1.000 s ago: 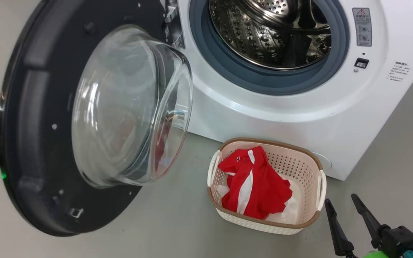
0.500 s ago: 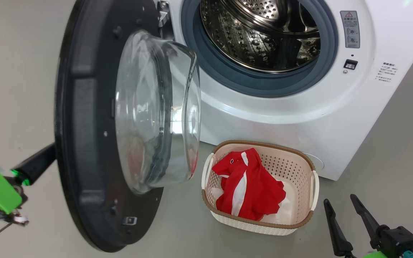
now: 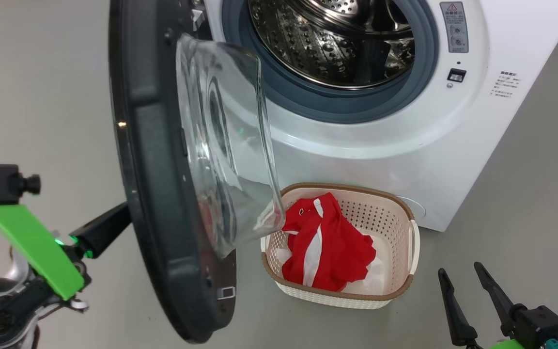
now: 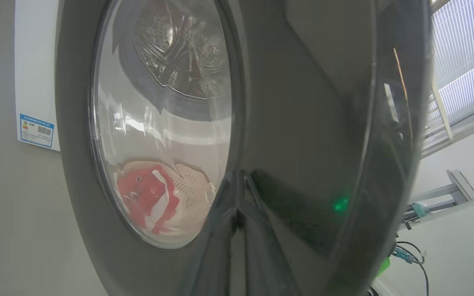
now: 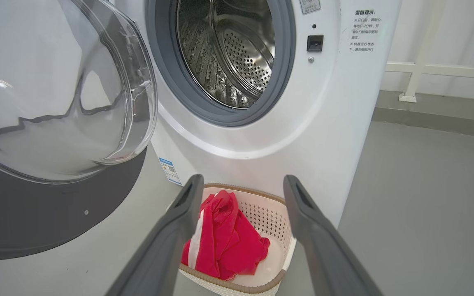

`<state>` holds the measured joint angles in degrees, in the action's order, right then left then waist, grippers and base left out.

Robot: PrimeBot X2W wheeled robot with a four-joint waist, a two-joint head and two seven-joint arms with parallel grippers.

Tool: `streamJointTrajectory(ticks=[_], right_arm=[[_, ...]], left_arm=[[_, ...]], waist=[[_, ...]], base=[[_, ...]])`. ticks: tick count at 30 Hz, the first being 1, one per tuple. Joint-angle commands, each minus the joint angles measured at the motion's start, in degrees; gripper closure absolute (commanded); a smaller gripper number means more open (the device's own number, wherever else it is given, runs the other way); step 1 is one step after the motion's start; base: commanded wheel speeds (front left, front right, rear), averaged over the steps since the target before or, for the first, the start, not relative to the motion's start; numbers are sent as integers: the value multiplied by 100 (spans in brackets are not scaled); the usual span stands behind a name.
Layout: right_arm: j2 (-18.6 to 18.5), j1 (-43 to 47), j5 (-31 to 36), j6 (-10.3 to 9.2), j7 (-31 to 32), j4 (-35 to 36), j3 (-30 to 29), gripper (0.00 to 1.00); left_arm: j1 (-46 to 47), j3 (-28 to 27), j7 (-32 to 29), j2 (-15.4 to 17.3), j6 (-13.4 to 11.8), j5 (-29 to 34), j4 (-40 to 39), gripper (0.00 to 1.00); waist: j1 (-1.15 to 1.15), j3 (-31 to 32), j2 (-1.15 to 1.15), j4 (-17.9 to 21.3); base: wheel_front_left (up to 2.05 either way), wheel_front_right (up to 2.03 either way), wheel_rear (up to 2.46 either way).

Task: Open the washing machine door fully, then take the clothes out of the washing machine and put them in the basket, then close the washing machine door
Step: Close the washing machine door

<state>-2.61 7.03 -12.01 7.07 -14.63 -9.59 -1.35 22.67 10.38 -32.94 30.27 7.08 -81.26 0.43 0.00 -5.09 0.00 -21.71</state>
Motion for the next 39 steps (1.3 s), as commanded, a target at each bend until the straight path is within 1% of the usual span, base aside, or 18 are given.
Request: streamJointTrajectory(ticks=[1,5,10,23,24,28,31,33,35,36,37,39], right_arm=[[-36,-148,42,42,-37,139,103,0],[-34,-172,43,42,-37,144,84,0],[-33,-182,44,42,-37,135,75,0],[-29,-162,40,42,-37,145,37,0],[-28,-159,38,42,-37,146,41,0],[-28,-140,21,42,-37,147,53,0],[-28,-137,16,42,-37,141,62,0],[-28,-131,10,42,-37,134,73,0],[-28,-125,4,42,-37,129,89,0],[-27,-120,-1,42,-37,125,97,0],[-27,-116,-5,42,-37,123,107,0],[-27,-106,-12,42,-37,121,120,0]], left_arm=[[378,-79,97,127,41,-30,-264,100],[495,135,263,63,41,-26,-393,100],[547,286,442,59,41,-3,-445,100],[403,445,927,247,41,-115,-295,99],[363,439,974,262,41,-128,-271,93],[187,439,1154,303,41,-175,-186,83],[49,425,1312,310,41,-225,-130,72],[-64,423,1410,316,41,-256,-98,59],[-199,411,1528,322,41,-285,-61,51],[-275,407,1590,320,41,-298,-35,41],[-354,405,1650,322,41,-311,-13,22],[-514,394,1789,295,41,-353,33,1]], waist=[[0,-42,0,54],[0,-70,0,99],[0,-68,0,135],[0,-27,0,83],[0,-23,0,75],[0,2,0,27],[0,20,0,-7],[0,42,0,-25],[0,61,0,-40],[0,75,0,-47],[0,82,0,-51],[0,97,0,-69]], base=[[0,0,0],[0,0,0],[0,0,0],[0,0,0],[0,0,0],[0,0,0],[0,0,0],[0,0,0],[0,0,0],[0,0,0],[0,0,0],[0,0,0]])
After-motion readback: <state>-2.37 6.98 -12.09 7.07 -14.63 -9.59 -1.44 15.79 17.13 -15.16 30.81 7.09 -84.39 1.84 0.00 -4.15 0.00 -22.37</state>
